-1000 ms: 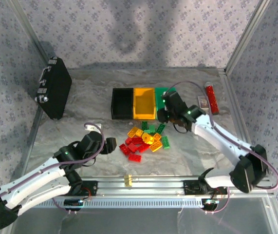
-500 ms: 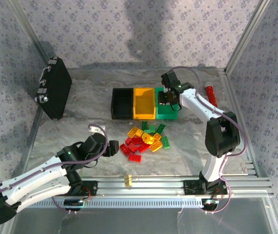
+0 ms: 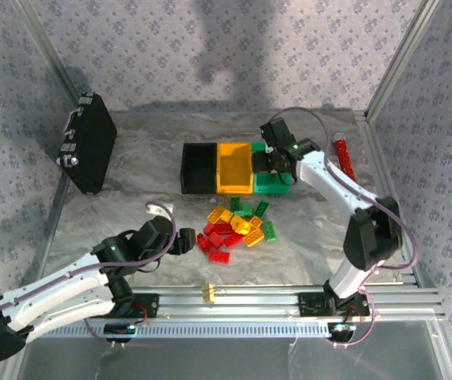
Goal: Sort the legos into containers by color
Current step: Place the lego in the container, then pick up the lego from the bottom-center of the table.
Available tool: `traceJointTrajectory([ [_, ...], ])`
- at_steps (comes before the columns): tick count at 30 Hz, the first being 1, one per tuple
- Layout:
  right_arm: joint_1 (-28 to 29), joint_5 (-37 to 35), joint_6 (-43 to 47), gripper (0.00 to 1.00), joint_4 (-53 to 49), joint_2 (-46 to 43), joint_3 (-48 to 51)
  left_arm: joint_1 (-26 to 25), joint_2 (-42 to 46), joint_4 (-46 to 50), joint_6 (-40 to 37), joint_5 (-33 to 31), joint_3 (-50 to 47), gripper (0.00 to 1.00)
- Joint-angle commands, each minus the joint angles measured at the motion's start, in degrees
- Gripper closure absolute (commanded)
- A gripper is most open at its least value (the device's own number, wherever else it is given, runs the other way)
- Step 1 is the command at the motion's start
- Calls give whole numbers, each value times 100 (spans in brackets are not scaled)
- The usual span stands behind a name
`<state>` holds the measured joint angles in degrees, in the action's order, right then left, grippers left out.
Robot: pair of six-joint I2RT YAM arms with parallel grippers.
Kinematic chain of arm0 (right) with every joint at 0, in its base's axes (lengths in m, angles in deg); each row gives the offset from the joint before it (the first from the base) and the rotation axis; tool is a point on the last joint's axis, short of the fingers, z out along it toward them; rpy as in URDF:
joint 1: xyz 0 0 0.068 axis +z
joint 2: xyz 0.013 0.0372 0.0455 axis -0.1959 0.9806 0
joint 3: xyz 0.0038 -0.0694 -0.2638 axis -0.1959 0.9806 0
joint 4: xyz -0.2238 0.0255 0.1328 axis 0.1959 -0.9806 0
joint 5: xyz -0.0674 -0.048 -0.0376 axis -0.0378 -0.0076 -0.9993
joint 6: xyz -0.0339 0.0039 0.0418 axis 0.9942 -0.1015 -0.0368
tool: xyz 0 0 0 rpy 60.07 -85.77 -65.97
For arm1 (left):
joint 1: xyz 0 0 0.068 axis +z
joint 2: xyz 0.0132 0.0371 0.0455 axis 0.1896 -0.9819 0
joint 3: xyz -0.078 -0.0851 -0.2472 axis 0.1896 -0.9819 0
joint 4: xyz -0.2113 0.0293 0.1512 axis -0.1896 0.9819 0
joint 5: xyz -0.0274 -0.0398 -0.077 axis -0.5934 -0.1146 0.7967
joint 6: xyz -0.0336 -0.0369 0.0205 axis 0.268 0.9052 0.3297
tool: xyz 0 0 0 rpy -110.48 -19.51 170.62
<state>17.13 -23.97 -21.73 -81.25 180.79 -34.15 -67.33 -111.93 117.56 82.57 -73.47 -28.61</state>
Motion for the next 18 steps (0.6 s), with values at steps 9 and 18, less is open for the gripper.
traceJointTrajectory([
  [9, 798, 46, -946, 41, 135, -1560, 2641, -55, -176, -356, -3, 27, 96, 24],
  [18, 1073, 320, -1252, 42, 298, -2053, 3709, -55, -252, -580, -15, 41, 21, 23],
])
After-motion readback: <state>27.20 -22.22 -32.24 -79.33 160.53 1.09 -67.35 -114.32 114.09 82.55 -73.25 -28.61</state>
